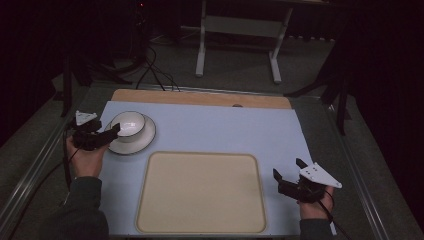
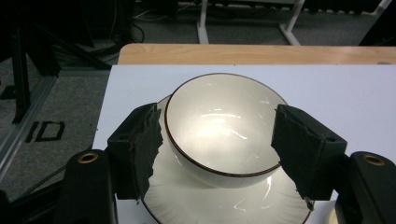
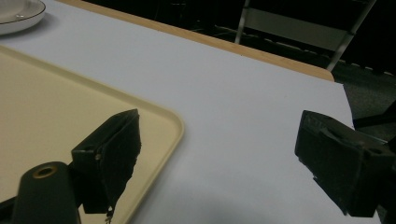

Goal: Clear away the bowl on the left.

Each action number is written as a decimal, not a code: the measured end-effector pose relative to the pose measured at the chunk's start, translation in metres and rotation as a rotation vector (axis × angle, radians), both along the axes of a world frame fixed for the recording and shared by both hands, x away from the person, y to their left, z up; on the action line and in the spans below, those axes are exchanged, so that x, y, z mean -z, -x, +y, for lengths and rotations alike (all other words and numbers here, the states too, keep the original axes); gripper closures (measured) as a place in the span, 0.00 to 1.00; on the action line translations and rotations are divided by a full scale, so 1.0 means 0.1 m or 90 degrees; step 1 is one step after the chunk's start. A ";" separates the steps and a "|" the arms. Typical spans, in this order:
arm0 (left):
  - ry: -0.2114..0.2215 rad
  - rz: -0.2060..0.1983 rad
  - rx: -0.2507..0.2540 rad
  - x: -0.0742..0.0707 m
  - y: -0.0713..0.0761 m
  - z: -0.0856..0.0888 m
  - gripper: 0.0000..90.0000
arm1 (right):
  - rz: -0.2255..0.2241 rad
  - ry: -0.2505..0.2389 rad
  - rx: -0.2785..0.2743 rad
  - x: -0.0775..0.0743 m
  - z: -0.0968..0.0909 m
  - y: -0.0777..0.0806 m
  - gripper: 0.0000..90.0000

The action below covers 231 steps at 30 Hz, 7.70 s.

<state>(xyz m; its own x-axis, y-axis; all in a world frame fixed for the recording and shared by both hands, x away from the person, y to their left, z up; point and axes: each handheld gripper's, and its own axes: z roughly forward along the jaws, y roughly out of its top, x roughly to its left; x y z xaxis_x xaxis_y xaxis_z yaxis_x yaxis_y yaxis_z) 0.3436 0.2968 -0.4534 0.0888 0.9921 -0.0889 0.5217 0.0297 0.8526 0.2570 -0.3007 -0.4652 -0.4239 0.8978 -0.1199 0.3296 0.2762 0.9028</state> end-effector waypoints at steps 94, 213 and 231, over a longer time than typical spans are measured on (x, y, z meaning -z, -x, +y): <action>0.221 0.149 -0.126 0.42 -0.40 0.04 0.90 | -0.024 -0.009 0.011 -0.03 -0.03 0.05 0.15; 0.220 0.055 0.219 -0.06 0.53 -0.75 0.88 | -0.038 -0.013 0.014 -0.06 -0.05 0.07 0.15; 0.217 0.061 0.253 -0.05 0.60 -0.86 0.88 | -0.040 -0.013 0.014 -0.06 -0.05 0.08 0.15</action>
